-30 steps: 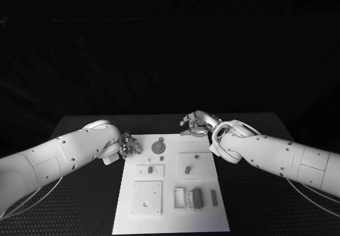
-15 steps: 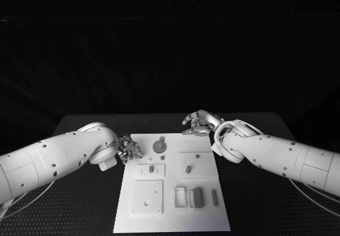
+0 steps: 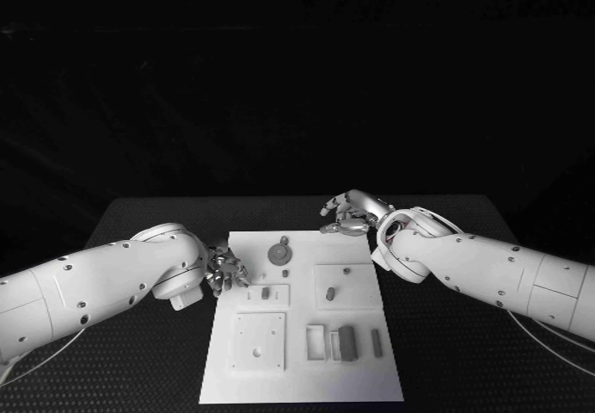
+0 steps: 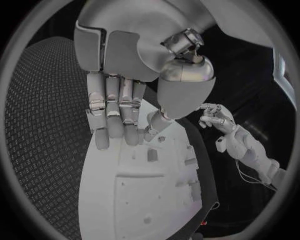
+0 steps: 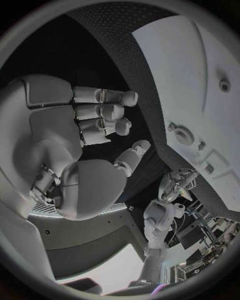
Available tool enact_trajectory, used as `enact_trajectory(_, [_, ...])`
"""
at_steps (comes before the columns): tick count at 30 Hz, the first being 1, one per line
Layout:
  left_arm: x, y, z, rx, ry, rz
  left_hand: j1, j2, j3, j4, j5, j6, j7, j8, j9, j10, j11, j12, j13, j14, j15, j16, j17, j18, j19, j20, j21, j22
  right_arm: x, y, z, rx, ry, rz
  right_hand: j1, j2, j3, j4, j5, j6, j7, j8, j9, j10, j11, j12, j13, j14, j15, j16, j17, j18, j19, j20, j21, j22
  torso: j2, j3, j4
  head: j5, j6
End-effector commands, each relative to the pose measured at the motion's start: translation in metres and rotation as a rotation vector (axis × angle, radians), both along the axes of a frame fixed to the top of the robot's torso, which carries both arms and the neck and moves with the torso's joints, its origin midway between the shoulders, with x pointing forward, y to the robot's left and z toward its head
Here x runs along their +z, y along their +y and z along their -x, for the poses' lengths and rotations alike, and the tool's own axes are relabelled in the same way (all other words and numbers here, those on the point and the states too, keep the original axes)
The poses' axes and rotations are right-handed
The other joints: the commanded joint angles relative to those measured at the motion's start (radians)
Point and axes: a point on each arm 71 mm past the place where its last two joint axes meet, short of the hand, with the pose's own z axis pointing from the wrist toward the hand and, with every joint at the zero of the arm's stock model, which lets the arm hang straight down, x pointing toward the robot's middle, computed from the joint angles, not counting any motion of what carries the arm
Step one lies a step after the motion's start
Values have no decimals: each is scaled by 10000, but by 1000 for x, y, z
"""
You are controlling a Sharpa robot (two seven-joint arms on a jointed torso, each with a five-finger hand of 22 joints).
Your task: Assemble the parts on the task board
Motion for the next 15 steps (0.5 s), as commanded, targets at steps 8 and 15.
enact_trajectory(8, [-6,-5,5,-332,-218,-478,-77,-18,-22,21,27,177,-82,541,329,104,-61,121,2,161,-33,139,20,-103,134,-5,118,232,0,1,1,77,56,34,-116,-33,4,64,-12,27,6,7,-7,-62,-8,41,-15,2,-58,53,-17,84,-20,-20,14,131,6,6,-11,23,-21])
enact_trajectory(15, [-10,-6,6,-399,-99,-561,-89,-7,-16,32,27,171,-85,559,331,108,-64,126,2,164,-38,147,20,-103,139,-7,127,230,0,0,1,84,74,45,-118,-37,5,68,-12,27,5,7,-7,-62,-8,43,-17,2,-58,55,-18,84,-19,-22,14,131,6,-1,-8,13,-5])
